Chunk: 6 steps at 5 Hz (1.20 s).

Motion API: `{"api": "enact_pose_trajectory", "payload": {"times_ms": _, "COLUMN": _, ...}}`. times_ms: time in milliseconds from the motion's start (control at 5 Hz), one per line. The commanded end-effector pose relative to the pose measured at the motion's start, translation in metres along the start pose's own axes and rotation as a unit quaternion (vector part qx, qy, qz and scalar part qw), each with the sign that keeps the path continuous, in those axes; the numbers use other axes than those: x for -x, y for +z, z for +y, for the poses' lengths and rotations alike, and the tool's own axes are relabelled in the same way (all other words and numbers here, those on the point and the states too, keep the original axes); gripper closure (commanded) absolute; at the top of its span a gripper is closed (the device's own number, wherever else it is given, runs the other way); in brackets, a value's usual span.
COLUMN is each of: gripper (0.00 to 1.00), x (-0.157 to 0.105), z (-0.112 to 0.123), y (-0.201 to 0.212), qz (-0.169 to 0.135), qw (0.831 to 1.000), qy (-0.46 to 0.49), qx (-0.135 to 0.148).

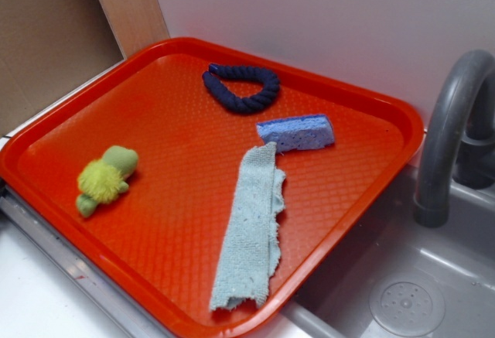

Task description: Grab the blue sponge.

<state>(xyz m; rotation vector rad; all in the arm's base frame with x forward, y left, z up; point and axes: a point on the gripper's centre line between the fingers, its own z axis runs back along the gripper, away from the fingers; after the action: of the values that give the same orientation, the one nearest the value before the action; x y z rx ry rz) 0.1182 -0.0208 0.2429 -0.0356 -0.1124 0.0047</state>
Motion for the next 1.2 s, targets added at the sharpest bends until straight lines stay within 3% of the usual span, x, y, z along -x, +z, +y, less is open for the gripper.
{"api": "enact_pose_trajectory", "payload": {"times_ms": 0, "gripper": 0.0, "x": 0.0, "z": 0.0, "y": 0.0, "qz": 0.0, "qw": 1.0, "qy": 0.0, "qx": 0.0}}
{"api": "enact_pose_trajectory", "payload": {"times_ms": 200, "gripper": 0.0, "x": -0.016, "z": -0.025, "y": -0.005, "qz": -0.025, "qw": 0.999, "qy": -0.044, "qx": 0.009}}
{"api": "enact_pose_trajectory", "payload": {"times_ms": 600, "gripper": 0.0, "x": -0.071, "z": -0.104, "y": -0.048, "qz": -0.054, "qw": 0.982, "qy": -0.182, "qx": -0.001}}
{"api": "enact_pose_trajectory", "payload": {"times_ms": 800, "gripper": 0.0, "x": -0.103, "z": -0.149, "y": -0.087, "qz": -0.04, "qw": 0.968, "qy": -0.249, "qx": 0.009}}
{"api": "enact_pose_trajectory", "payload": {"times_ms": 1000, "gripper": 0.0, "x": -0.107, "z": -0.182, "y": -0.101, "qz": -0.033, "qw": 0.953, "qy": -0.298, "qx": 0.028}}
